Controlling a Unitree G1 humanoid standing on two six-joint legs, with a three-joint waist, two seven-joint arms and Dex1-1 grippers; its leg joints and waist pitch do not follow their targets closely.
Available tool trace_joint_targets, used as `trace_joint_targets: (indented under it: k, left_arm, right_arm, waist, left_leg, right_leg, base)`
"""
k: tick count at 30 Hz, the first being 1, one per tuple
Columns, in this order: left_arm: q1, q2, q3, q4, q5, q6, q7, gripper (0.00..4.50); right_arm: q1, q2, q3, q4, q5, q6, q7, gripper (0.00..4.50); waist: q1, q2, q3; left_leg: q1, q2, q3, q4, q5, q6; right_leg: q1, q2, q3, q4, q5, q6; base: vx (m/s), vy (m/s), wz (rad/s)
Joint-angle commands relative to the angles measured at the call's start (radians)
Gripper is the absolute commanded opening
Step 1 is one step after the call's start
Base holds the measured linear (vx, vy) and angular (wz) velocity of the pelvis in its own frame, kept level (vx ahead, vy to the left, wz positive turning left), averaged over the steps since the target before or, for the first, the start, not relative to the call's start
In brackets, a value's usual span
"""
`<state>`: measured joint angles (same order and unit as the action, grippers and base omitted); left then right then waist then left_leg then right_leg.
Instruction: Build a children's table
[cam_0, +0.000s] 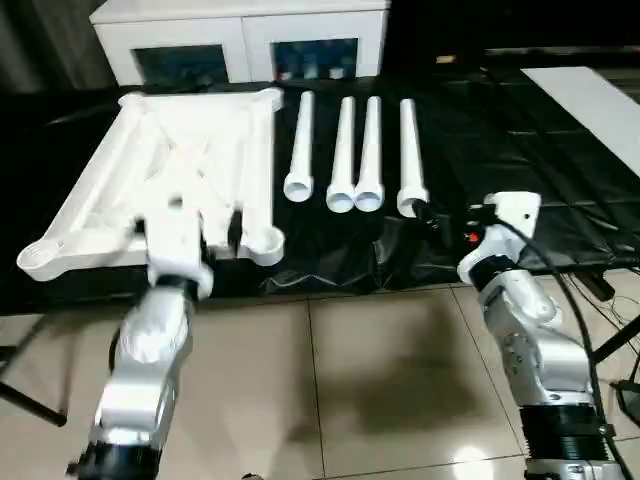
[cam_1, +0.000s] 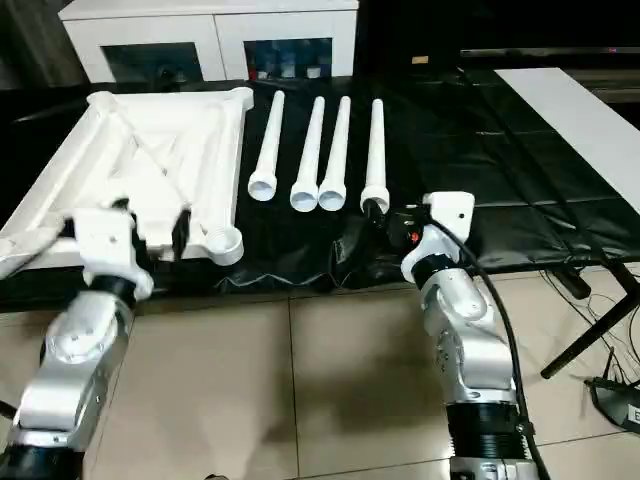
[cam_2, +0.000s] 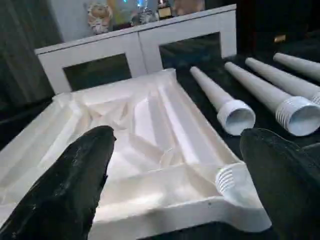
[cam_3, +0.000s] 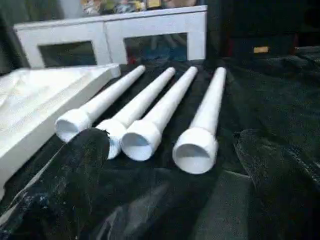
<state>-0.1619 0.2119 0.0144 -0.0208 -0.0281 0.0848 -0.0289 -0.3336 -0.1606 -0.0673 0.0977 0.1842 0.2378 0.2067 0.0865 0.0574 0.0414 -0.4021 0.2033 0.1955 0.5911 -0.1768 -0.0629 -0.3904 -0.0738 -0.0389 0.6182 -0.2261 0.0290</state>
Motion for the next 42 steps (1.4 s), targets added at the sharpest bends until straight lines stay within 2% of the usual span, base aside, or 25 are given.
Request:
trace_joint_targets:
  k: [1,7,10,12,13,15,16,17,18,19,22,24,25,26,27,28,29,31,34,35,36,38,40,41,42]
  left_arm:
    - [-0.001,0.004,-0.016,-0.007,0.022,-0.004,-0.002,4.5]
    - [0.002,-0.019,-0.042,0.005,0.064,0.0,0.024,4.5]
    - [-0.01,-0.028,-0.045,0.013,0.068,0.0,0.025,4.5]
    - [-0.016,-0.031,-0.046,0.016,0.069,-0.001,0.025,4.5]
    - [-0.018,-0.032,-0.046,0.015,0.07,-0.001,0.025,4.5]
    - [-0.019,-0.035,-0.048,0.009,0.075,0.007,0.026,4.5]
    - [-0.019,-0.035,-0.048,0.009,0.075,0.007,0.026,4.5]
    - [-0.02,-0.039,-0.051,0.008,0.078,0.007,0.027,4.5]
    - [-0.021,-0.042,-0.053,0.008,0.084,0.007,0.027,4.5]
    - [-0.027,-0.039,-0.065,0.007,0.123,0.013,0.045,4.5]
    - [-0.032,-0.035,-0.073,0.008,0.147,0.014,0.056,4.5]
    - [-0.037,-0.043,-0.071,0.012,0.142,0.019,0.061,4.5]
    - [-0.039,-0.045,-0.07,0.013,0.144,0.02,0.064,4.5]
    - [-0.043,-0.047,-0.071,0.015,0.147,0.023,0.067,4.5]
    - [-0.045,-0.048,-0.071,0.016,0.146,0.025,0.067,4.5]
    - [-0.047,-0.052,-0.069,0.017,0.145,0.028,0.069,4.5]
    - [-0.049,-0.052,-0.069,0.018,0.151,0.031,0.075,4.5]
    - [-0.052,-0.066,-0.057,0.021,0.146,0.028,0.081,4.5]
    - [-0.053,-0.075,-0.047,0.018,0.139,0.029,0.082,4.5]
    - [-0.051,-0.074,-0.047,0.015,0.135,0.03,0.075,4.5]
    - [-0.049,-0.072,-0.048,0.013,0.131,0.031,0.067,4.5]
    - [-0.044,-0.064,-0.056,0.01,0.13,0.035,0.049,4.5]
    - [-0.041,-0.062,-0.058,0.009,0.123,0.031,0.041,4.5]
    - [-0.04,-0.064,-0.055,0.008,0.121,0.028,0.036,4.5]
    - [-0.04,-0.064,-0.055,0.007,0.123,0.027,0.036,4.5]
  right_arm:
    - [0.017,-0.025,0.033,-0.014,-0.008,0.019,-0.005,4.49]
    - [0.03,-0.004,0.033,-0.004,-0.017,0.019,0.016,4.49]
    - [0.035,0.003,0.054,0.003,-0.039,0.018,0.015,4.49]
    - [0.038,-0.009,0.08,0.01,-0.052,0.011,0.01,4.49]
    - [0.038,-0.012,0.086,0.013,-0.055,0.007,0.008,4.49]
    - [0.039,-0.012,0.097,0.01,-0.057,0.001,0.01,4.49]
    - [0.039,-0.012,0.097,0.01,-0.057,0.001,0.01,4.49]
    - [0.037,-0.007,0.094,0.011,-0.053,0.001,0.016,4.49]
    - [0.037,-0.002,0.091,0.011,-0.056,0.002,0.018,4.49]
    - [0.037,0.008,0.086,0.01,-0.057,0.001,0.021,4.49]
    - [0.037,0.013,0.083,0.01,-0.055,0.001,0.021,4.49]
    - [0.037,0.01,0.089,0.008,-0.056,0.001,0.018,4.49]
    - [0.037,0.008,0.091,0.008,-0.057,0.0,0.017,4.49]
    - [0.04,0.009,0.09,0.006,-0.057,-0.001,0.013,4.49]
    - [0.041,0.01,0.088,0.006,-0.057,-0.002,0.01,4.49]
    - [0.042,0.011,0.084,0.007,-0.06,-0.002,0.007,4.49]
    - [0.042,0.013,0.077,0.009,-0.062,-0.003,0.002,4.49]
    - [0.039,0.014,0.066,0.015,-0.064,0.0,-0.006,4.49]
    - [0.037,0.001,0.065,0.017,-0.087,-0.006,-0.026,4.49]
    - [0.036,-0.002,0.064,0.018,-0.092,-0.006,-0.033,4.49]
    - [0.035,-0.003,0.062,0.02,-0.095,-0.005,-0.037,4.49]
    - [0.036,0.0,0.052,0.016,-0.077,-0.007,-0.026,4.49]
    - [0.042,0.005,0.047,0.004,-0.058,-0.004,-0.012,4.49]
    - [0.045,0.015,0.038,-0.003,-0.039,0.006,-0.009,4.49]
    - [0.045,0.016,0.037,-0.004,-0.038,0.006,-0.01,4.49]
  waist:
    - [0.0,-0.002,-0.061]
    - [0.004,-0.006,-0.062]
    - [0.014,-0.02,-0.066]
    - [0.032,-0.023,-0.068]
    - [0.042,-0.047,-0.061]
    - [0.02,-0.021,-0.061]
    - [0.024,-0.008,-0.06]
    - [0.007,0.016,-0.051]
    - [-0.05,0.055,-0.056]
    - [-0.041,0.058,-0.064]
    - [-0.006,0.024,-0.057]
    - [0.021,-0.044,-0.052]
    - [0.032,-0.032,-0.052]
    - [0.015,-0.003,-0.033]
    - [-0.009,0.011,-0.011]
    - [-0.013,0.083,-0.043]
    - [-0.009,0.084,-0.046]
    - [-0.024,0.096,-0.065]
    - [-0.034,0.074,-0.07]
    - [-0.029,0.02,-0.076]
    - [-0.029,-0.047,-0.084]
    - [0.0,-0.012,-0.039]
    - [-0.019,0.025,-0.036]
    - [-0.051,0.035,-0.051]
    - [-0.061,0.04,-0.048]
  left_leg:
    - [0.032,0.025,-0.019,-0.066,-0.173,-0.021]
    - [0.03,0.024,-0.019,-0.068,-0.182,-0.02]
    - [0.007,0.01,-0.006,-0.044,-0.14,0.113]
    - [-0.016,0.014,-0.029,0.005,-0.101,0.221]
    - [-0.077,-0.005,-0.06,0.028,-0.077,0.304]
    - [-0.117,0.003,-0.121,0.086,0.024,0.383]
    - [-0.11,-0.006,-0.126,0.071,0.055,0.391]
    - [-0.069,-0.042,-0.132,-0.004,0.108,0.463]
    - [0.084,-0.084,-0.191,-0.067,0.22,0.652]
    - [0.092,-0.024,-0.139,-0.037,0.332,0.612]
    - [0.023,0.048,-0.125,-0.109,0.187,0.415]
    - [0.018,0.061,-0.103,-0.144,-0.334,0.028]
    - [0.046,0.017,-0.099,-0.051,-0.395,-0.081]
    - [0.047,-0.044,-0.156,0.192,-0.276,-0.078]
    - [-0.043,-0.007,-0.187,0.129,-0.217,-0.042]
    - [0.041,0.107,-0.296,-0.002,-0.374,-0.107]
    - [-0.003,0.133,-0.279,-0.114,-0.657,-0.331]
    - [-0.003,0.056,-0.249,-0.087,-0.655,-0.311]
    - [0.028,-0.033,-0.213,-0.123,-0.668,-0.266]
    - [0.022,-0.054,-0.207,-0.104,-0.554,-0.254]
    - [0.004,-0.063,-0.187,0.012,-0.245,-0.091]
    - [-0.021,-0.049,-0.172,0.093,-0.042,0.02]
    - [-0.026,0.0,-0.186,-0.026,-0.193,-0.033]
    - [0.016,0.036,-0.205,-0.069,-0.472,-0.073]
    - [0.012,0.032,-0.212,-0.08,-0.539,-0.086]
  right_leg:
    - [0.033,-0.046,0.031,-0.068,-0.001,-0.149]
    - [0.03,-0.05,0.033,-0.069,-0.025,-0.137]
    - [0.045,-0.1,0.056,-0.084,-0.034,-0.161]
    - [0.062,-0.18,0.099,-0.112,-0.077,-0.168]
    - [0.101,-0.233,0.061,-0.119,-0.077,-0.14]
    - [0.123,-0.312,0.027,-0.147,-0.132,-0.141]
    - [0.126,-0.286,0.002,-0.146,-0.172,-0.142]
    - [0.113,-0.164,-0.069,-0.111,-0.267,-0.132]
    - [-0.001,0.062,-0.138,0.092,-0.316,-0.069]
    - [-0.068,0.05,-0.087,0.167,-0.264,-0.004]
    - [-0.034,0.02,-0.057,0.176,-0.126,0.023]
    - [-0.026,-0.078,0.033,0.05,-0.041,-0.094]
    - [-0.064,-0.149,0.062,-0.005,-0.087,-0.176]
    - [-0.014,-0.231,0.083,-0.116,-0.27,-0.281]
    - [0.065,-0.122,-0.035,-0.113,-0.383,-0.239]
    - [0.021,-0.011,-0.087,0.028,-0.365,-0.147]
    - [-0.061,0.032,-0.078,0.23,-0.164,-0.001]
    - [-0.058,0.045,-0.074,0.232,-0.158,0.023]
    - [-0.001,0.018,-0.069,0.094,-0.029,-0.072]
    - [0.034,-0.067,-0.014,0.005,-0.018,-0.081]
    - [0.061,-0.211,0.038,-0.062,-0.098,-0.099]
    - [0.067,-0.271,0.052,-0.139,-0.224,-0.131]
    - [0.091,-0.127,-0.041,-0.082,-0.389,-0.153]
    - [0.053,-0.062,-0.03,-0.038,-0.282,-0.114]
    - [0.055,-0.068,-0.022,-0.025,-0.196,-0.123]
  base:
    - [0.0,0.0,0.0]
    - [0.0,0.0,0.0]
    - [0.0,0.0,0.0]
    - [0.0,0.03,0.01]
    - [-0.001,0.06,0.03]
    - [0.0,0.174,0.31]
    - [0.002,0.209,0.39]
    - [0.031,0.229,0.44]
    - [0.049,0.235,0.6]
    - [0.049,0.235,0.6]
    - [-0.043,0.188,0.2]
    - [-0.108,0.14,0.2]
    - [-0.117,0.126,0.28]
    - [-0.094,0.135,0.04]
    - [-0.027,0.17,-0.25]
    - [-0.027,0.17,-0.25]
    - [-0.051,0.192,-0.01]
    - [-0.129,0.168,0.08]
    - [-0.113,0.064,-0.06]
    - [-0.085,0.004,-0.09]
    - [-0.073,-0.056,-0.11]
    - [-0.076,-0.049,-0.16]
    - [-0.065,0.048,-0.33]
    - [-0.066,0.061,-0.19]
    - [-0.078,0.027,-0.1]
